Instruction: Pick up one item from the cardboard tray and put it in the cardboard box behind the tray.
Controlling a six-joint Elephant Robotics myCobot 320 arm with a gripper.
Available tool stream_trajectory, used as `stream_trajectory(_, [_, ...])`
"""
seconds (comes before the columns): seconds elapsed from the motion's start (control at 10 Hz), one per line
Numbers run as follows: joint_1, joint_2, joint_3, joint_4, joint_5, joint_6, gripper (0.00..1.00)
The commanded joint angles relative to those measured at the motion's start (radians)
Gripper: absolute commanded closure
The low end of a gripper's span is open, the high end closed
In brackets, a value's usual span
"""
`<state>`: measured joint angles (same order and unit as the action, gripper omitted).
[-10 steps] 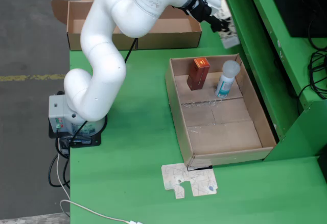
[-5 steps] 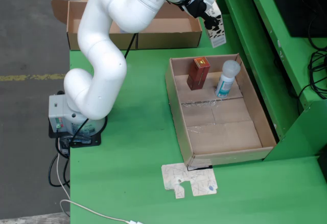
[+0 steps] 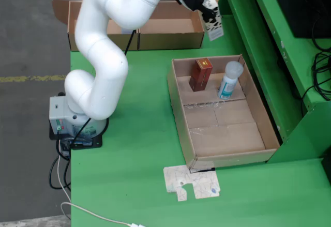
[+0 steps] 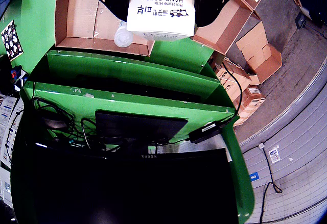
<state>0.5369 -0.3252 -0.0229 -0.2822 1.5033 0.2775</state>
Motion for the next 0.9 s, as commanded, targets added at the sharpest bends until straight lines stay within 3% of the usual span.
stream_trajectory(0.0, [0.065,0.074,0.023,-0.025,-0.008,0.025,1.0])
stream_trajectory(0.8, [0.219,0.059,0.023,-0.083,-0.02,0.072,1.0])
